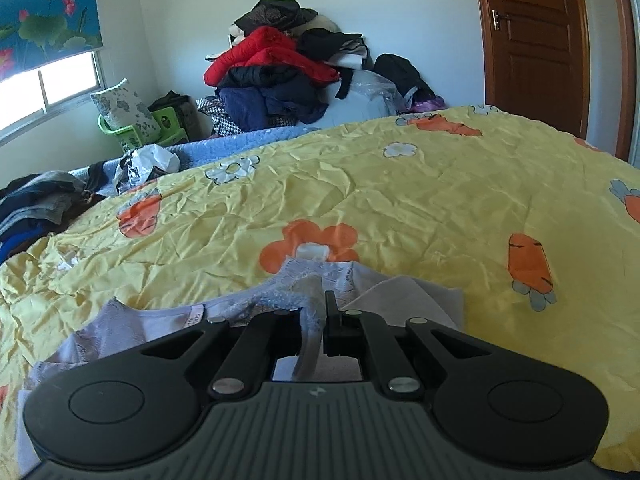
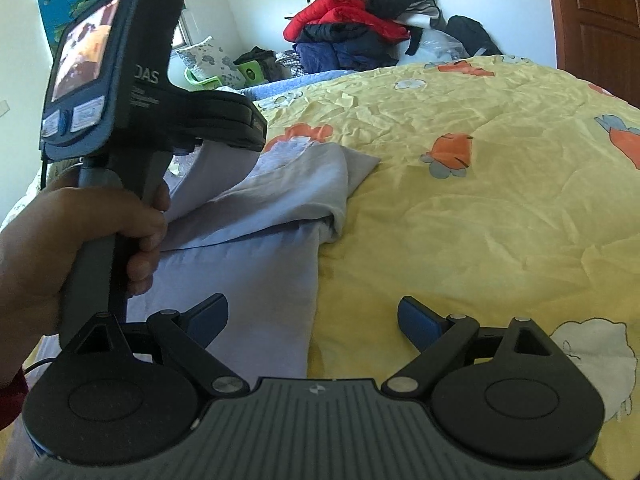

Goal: Fold small clothes

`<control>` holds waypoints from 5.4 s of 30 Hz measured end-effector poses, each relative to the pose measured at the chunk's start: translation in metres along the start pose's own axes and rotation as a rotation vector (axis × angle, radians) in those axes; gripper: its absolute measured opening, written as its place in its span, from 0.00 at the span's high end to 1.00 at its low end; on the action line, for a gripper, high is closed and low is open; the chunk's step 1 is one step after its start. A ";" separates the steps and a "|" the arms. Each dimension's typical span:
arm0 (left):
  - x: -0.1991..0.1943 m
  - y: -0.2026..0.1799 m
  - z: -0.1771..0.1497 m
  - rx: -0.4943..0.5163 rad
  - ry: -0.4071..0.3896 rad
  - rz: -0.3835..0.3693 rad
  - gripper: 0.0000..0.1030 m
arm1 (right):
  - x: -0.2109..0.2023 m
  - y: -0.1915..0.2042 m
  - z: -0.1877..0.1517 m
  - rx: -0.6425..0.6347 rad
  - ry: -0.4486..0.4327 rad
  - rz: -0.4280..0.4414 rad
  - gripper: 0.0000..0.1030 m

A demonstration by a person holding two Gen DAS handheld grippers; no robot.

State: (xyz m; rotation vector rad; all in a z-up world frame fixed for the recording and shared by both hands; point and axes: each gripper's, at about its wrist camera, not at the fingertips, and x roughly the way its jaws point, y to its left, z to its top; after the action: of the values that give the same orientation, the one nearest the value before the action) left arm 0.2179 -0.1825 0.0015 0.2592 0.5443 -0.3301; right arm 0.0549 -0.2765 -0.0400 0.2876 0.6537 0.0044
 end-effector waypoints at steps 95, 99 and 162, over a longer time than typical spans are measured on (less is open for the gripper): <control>-0.056 0.140 -0.112 -0.125 0.120 0.277 0.05 | 0.067 0.066 0.056 -0.191 -0.021 -0.033 0.01; -0.065 0.139 -0.113 -0.129 0.111 0.266 0.05 | 0.076 0.068 0.047 -0.235 0.023 -0.090 0.04; -0.257 0.147 -0.234 -0.157 0.188 0.017 0.05 | -0.103 0.050 -0.062 -0.172 0.041 0.133 0.03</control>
State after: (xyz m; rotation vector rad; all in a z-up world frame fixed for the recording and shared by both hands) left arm -0.0422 0.0892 -0.0299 0.1438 0.7497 -0.2463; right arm -0.0594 -0.2222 -0.0121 0.1645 0.6691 0.1933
